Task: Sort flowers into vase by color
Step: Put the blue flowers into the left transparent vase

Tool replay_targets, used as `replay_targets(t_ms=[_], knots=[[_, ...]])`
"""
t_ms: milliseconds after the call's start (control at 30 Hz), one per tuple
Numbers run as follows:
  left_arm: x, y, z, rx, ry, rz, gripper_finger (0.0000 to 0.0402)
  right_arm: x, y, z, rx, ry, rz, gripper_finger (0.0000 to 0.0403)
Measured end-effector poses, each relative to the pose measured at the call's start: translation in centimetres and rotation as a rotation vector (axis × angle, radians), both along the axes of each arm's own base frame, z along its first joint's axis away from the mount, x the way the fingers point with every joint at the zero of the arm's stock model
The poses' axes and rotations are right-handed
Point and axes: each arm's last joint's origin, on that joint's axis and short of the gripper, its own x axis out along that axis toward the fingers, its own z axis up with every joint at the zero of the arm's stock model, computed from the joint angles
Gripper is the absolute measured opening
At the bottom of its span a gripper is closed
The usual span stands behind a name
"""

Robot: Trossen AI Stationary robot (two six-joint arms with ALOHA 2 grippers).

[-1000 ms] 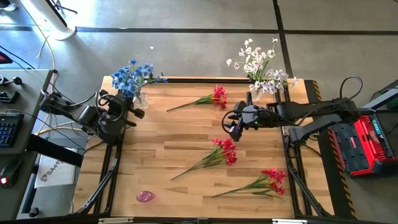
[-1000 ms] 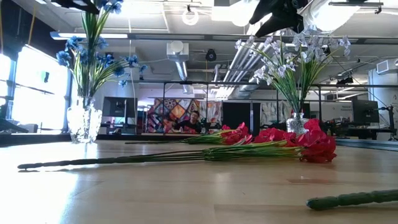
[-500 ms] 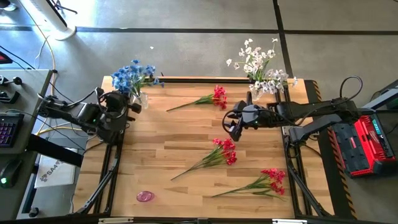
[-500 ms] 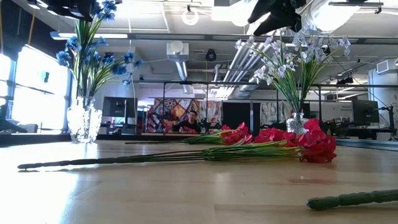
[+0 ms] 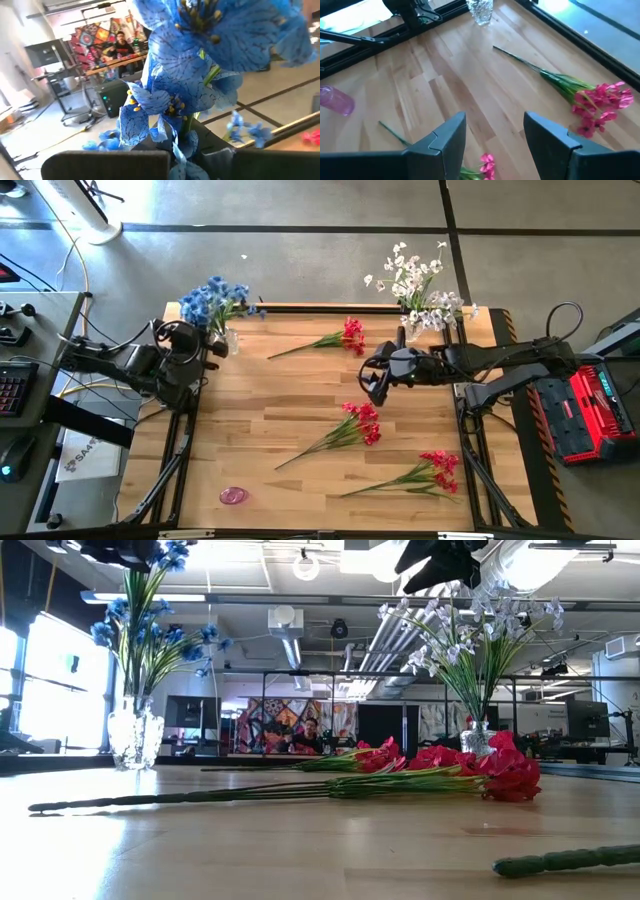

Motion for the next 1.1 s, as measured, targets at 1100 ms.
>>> replay_targets(t_ms=[1100], knots=[[2.4,4.4,0.4,-0.089,-0.06,0.211,0.0001,1.9,0.3,-1.3,-0.054,0.032,0.066,0.0188]])
